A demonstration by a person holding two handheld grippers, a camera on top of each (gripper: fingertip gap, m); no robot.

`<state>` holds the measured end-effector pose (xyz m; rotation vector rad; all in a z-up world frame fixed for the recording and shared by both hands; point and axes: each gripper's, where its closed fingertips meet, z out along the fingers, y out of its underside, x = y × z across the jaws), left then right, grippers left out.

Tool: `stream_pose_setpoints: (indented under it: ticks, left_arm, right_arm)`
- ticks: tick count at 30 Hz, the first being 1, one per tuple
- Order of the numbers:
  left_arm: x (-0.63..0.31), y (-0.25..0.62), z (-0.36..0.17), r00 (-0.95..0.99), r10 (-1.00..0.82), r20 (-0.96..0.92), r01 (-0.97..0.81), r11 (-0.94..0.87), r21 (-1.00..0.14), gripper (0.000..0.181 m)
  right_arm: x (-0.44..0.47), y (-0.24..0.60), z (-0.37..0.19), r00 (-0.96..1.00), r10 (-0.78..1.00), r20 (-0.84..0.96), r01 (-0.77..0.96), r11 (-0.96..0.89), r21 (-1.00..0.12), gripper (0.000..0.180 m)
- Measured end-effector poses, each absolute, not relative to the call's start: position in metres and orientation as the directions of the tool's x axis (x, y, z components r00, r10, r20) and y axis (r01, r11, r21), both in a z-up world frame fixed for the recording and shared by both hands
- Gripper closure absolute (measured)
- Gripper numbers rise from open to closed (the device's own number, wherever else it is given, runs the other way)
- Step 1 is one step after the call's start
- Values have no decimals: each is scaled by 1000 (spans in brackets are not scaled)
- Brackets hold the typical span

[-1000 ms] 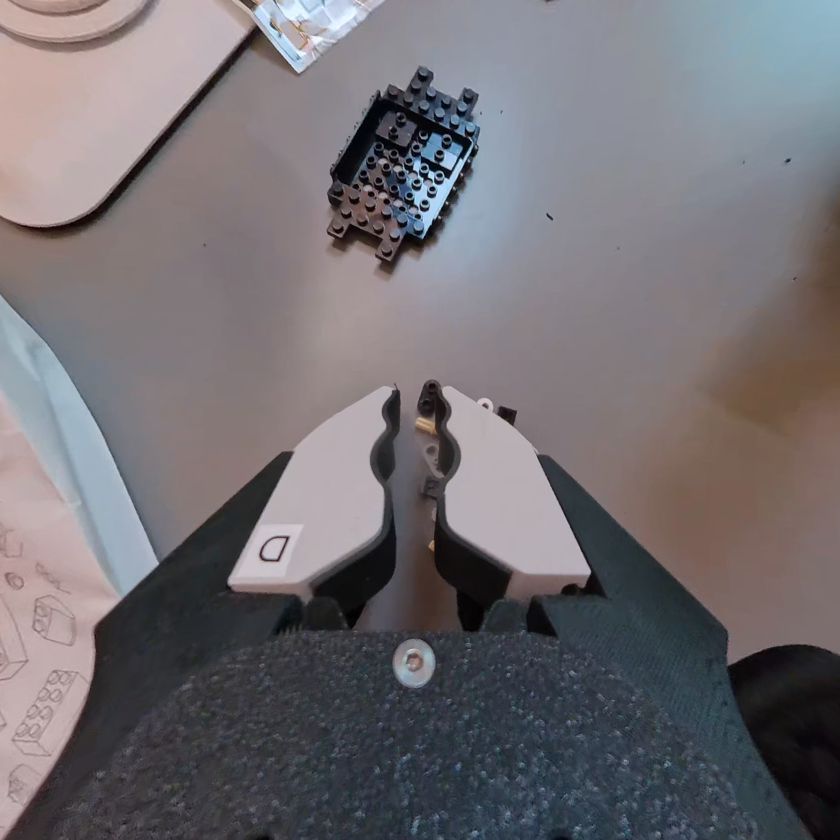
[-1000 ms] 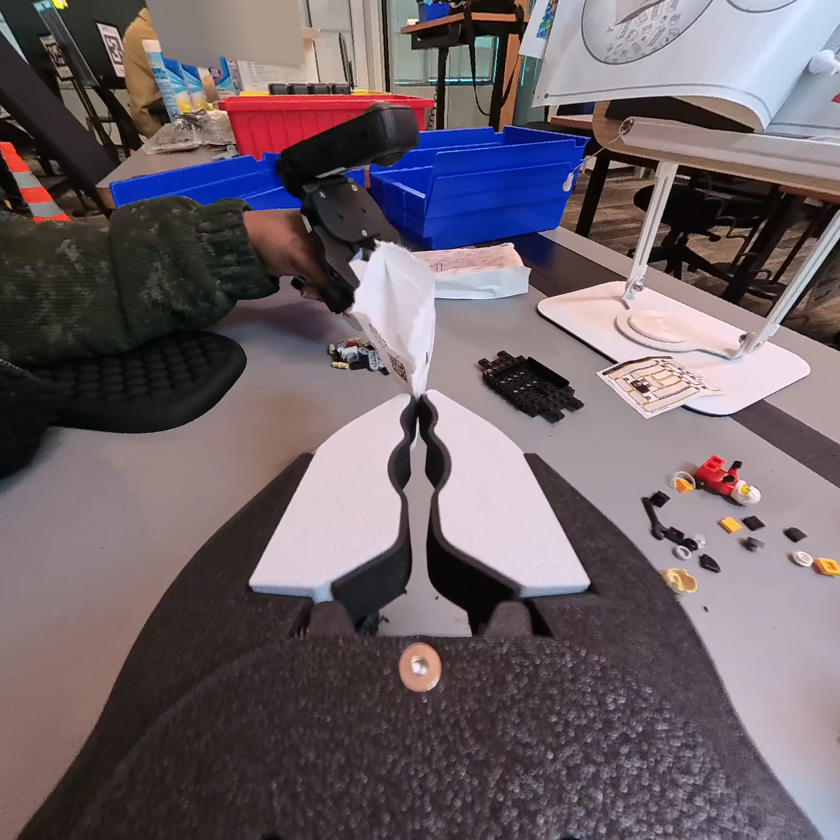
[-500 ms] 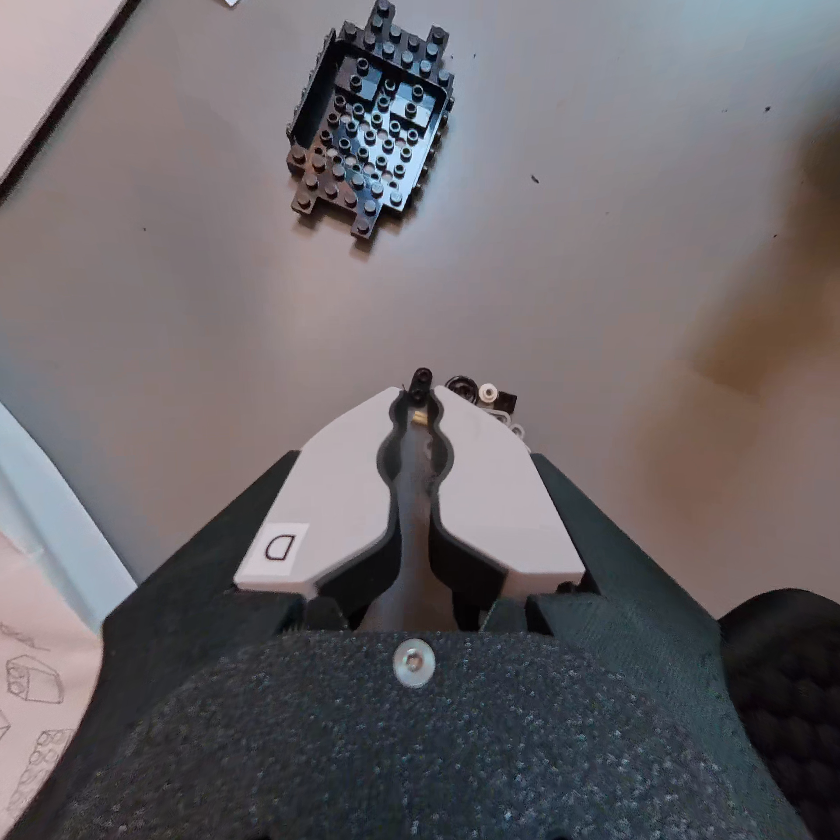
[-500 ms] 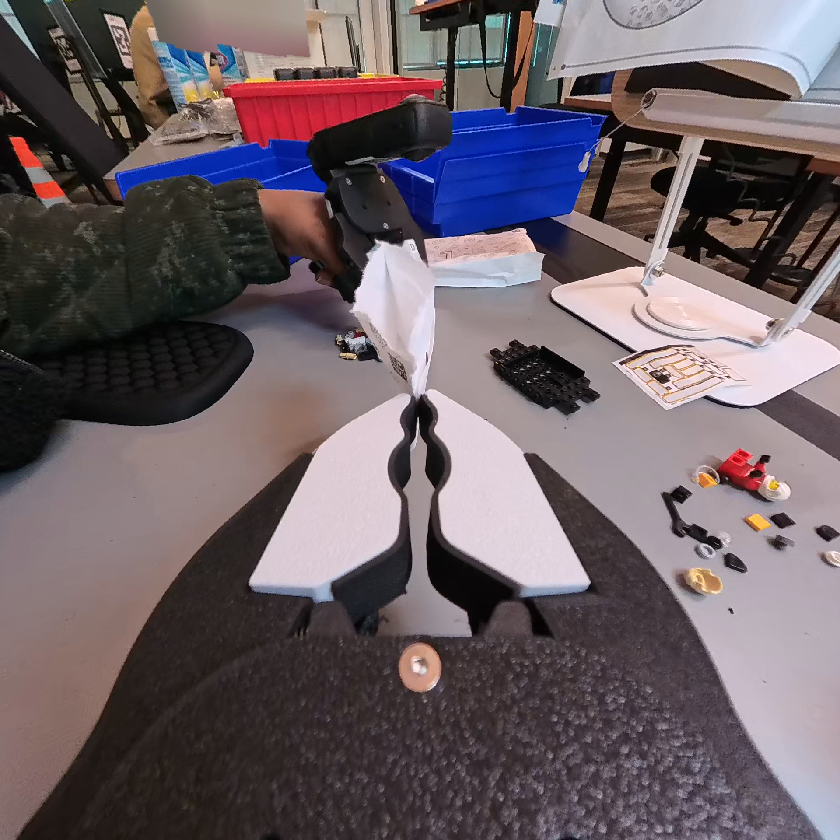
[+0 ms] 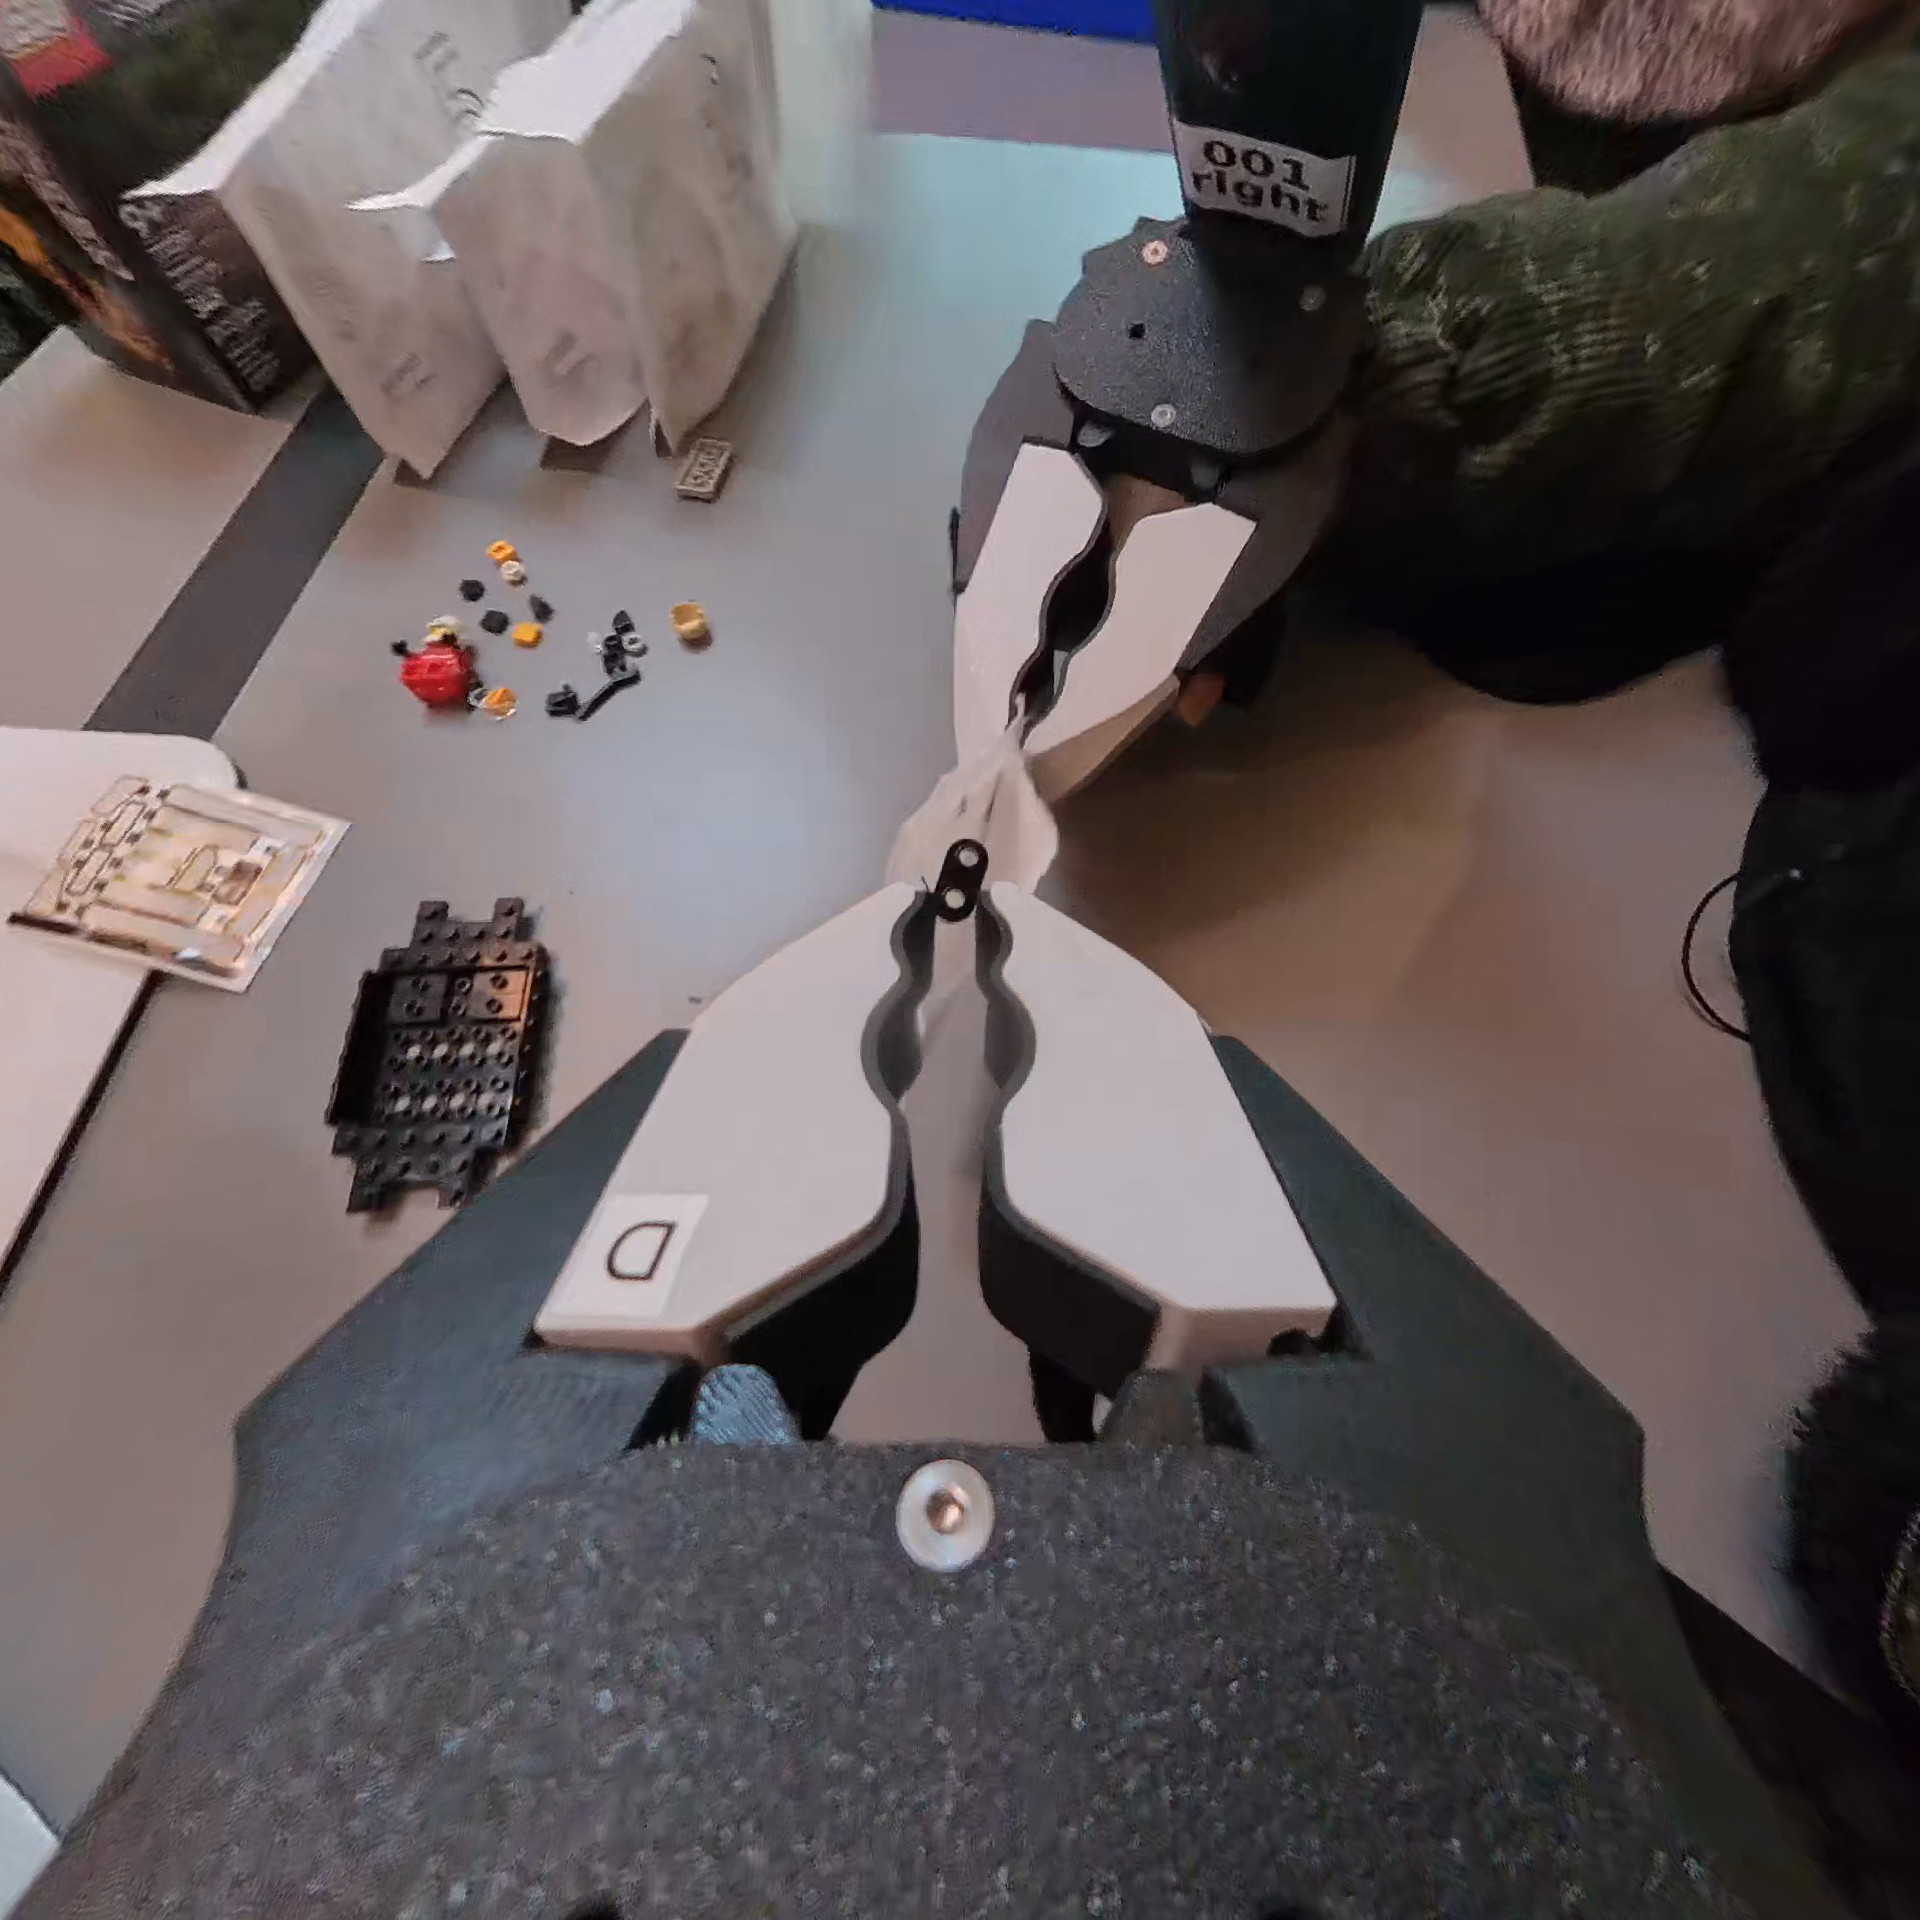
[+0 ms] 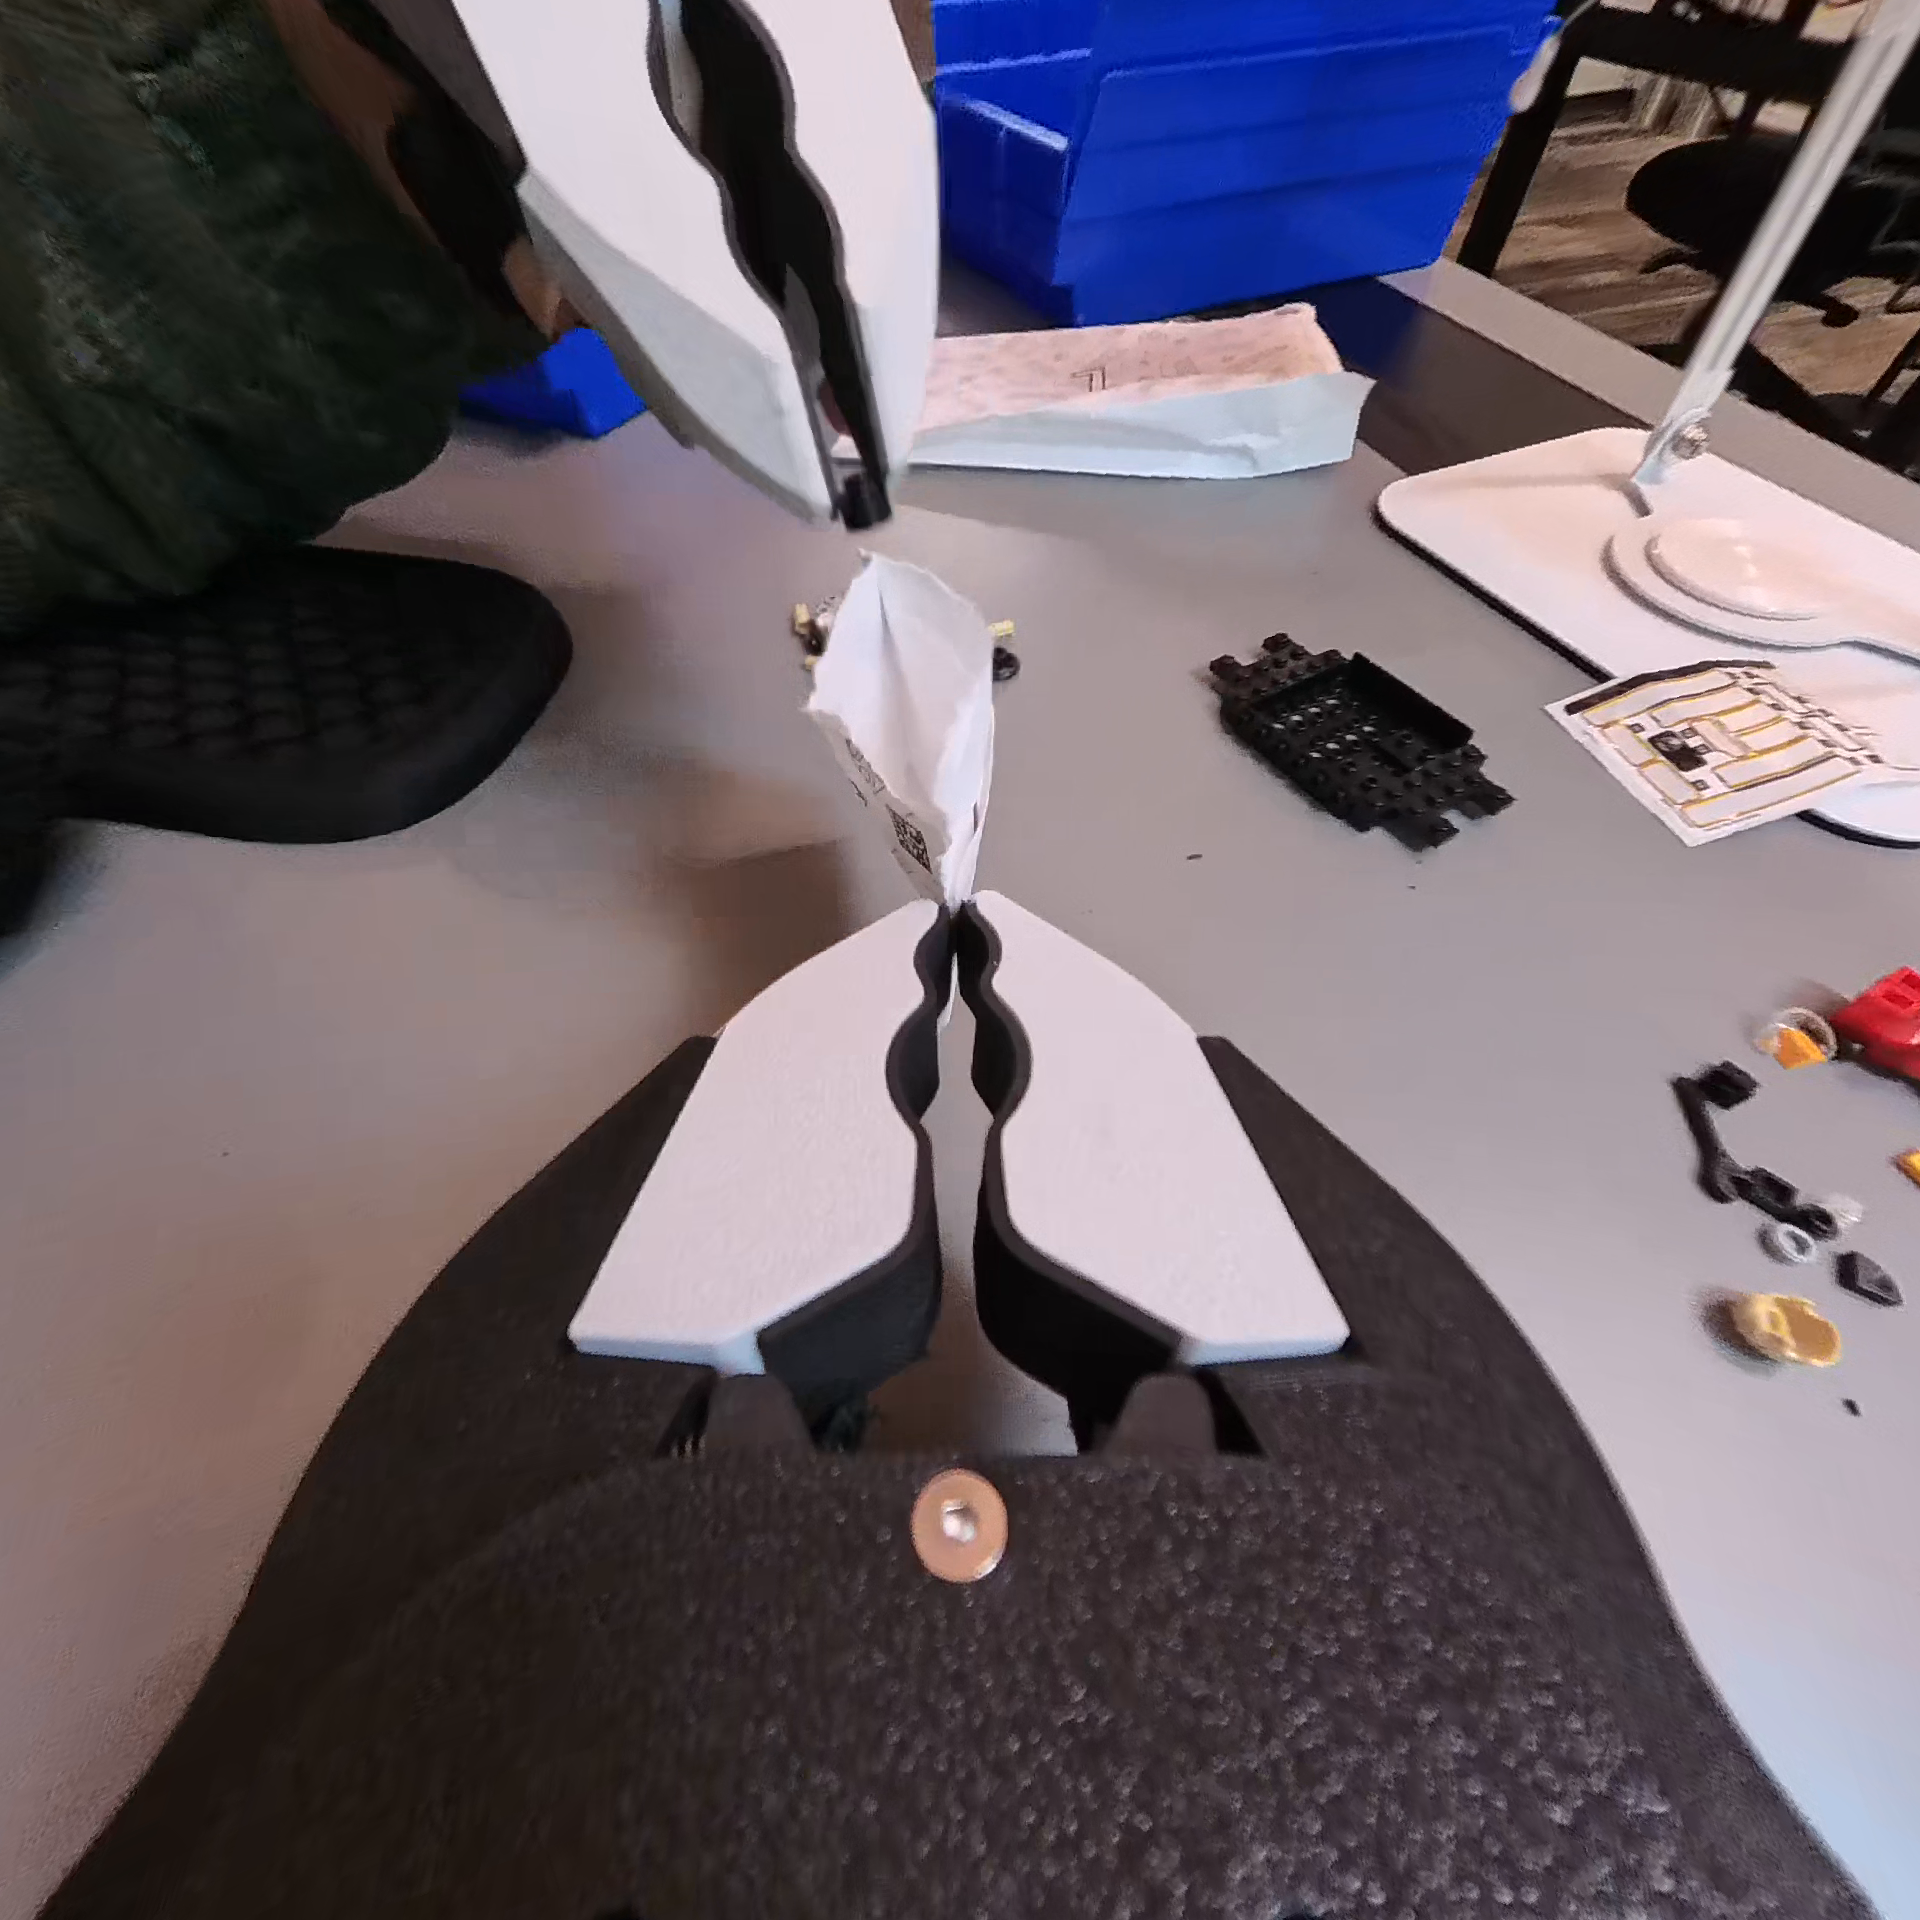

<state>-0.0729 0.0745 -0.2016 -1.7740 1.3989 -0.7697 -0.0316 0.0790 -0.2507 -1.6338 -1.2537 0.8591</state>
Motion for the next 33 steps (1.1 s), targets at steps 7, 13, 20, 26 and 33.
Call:
stream_pose_setpoints:
  ticks: [7, 13, 20, 26, 33]
  left_arm:
    - [-64, 79, -210, 240, -970, -25, -574, -121, -809, 162]
    - [-73, 68, -196, 164, -987, -5, -533, -84, -842, 162]
    - [-79, 75, -198, 182, -983, -33, -544, -73, -836, 163]
    - [-142, 117, -246, 382, -924, -29, -693, -266, -670, 156]
    - [-164, 129, -298, 473, -880, 46, -734, -423, -532, 157]
  right_arm:
    - [-32, 78, -248, 248, 968, -40, 336, -125, -934, 179]
    - [-31, 79, -246, 250, 967, -51, 319, -132, -938, 179]
    - [-30, 80, -244, 256, 966, -37, 316, -120, -941, 179]
    - [-24, 88, -241, 289, 957, -37, 301, -127, -945, 179]
    - [-25, 86, -241, 277, 960, -36, 303, -123, -945, 179]
